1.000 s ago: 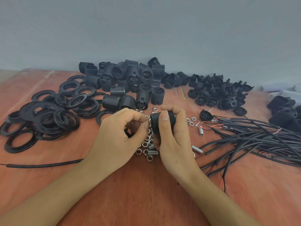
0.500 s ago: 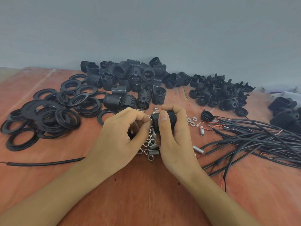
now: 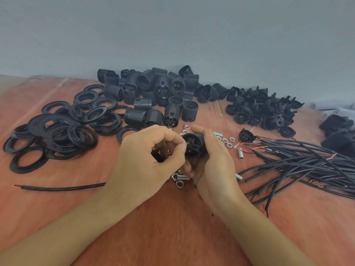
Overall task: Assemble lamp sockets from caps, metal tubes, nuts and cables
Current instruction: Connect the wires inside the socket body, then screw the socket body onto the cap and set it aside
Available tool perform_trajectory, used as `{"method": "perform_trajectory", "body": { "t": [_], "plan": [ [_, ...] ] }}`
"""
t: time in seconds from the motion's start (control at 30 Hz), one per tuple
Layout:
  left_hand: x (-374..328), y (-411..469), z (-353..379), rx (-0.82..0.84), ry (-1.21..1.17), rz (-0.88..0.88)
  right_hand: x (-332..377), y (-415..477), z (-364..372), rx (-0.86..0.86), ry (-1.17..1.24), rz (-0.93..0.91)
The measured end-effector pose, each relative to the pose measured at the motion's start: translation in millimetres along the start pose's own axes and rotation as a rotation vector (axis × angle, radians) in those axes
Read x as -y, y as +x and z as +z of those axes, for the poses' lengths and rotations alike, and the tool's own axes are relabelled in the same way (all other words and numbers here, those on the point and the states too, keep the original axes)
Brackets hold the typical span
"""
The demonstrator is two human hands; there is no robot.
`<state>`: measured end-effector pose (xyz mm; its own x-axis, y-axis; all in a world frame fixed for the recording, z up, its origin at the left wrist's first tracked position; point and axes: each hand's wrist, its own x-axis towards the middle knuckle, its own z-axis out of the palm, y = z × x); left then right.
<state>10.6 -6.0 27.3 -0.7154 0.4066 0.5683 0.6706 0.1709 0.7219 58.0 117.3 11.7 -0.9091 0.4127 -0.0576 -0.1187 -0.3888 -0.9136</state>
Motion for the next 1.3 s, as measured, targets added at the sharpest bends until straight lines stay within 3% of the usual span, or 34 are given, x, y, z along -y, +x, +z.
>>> {"method": "perform_trajectory", "body": {
  "t": [0.23, 0.57, 1.3],
  "plan": [
    [-0.9, -1.0, 0.7, 0.000, -0.026, -0.041, 1.1, -2.9, 0.7, 0.021, 0.128, 0.091],
    [-0.2, 0.5, -1.1, 0.018, 0.022, 0.012, -4.3, -4.1, 4.3, -0.045, -0.146, -0.094],
    [8.1, 0.3, 1.0, 0.059, 0.088, 0.117, -1.7, -6.3, 3.9, -0.059, -0.160, -0.138]
  ]
}}
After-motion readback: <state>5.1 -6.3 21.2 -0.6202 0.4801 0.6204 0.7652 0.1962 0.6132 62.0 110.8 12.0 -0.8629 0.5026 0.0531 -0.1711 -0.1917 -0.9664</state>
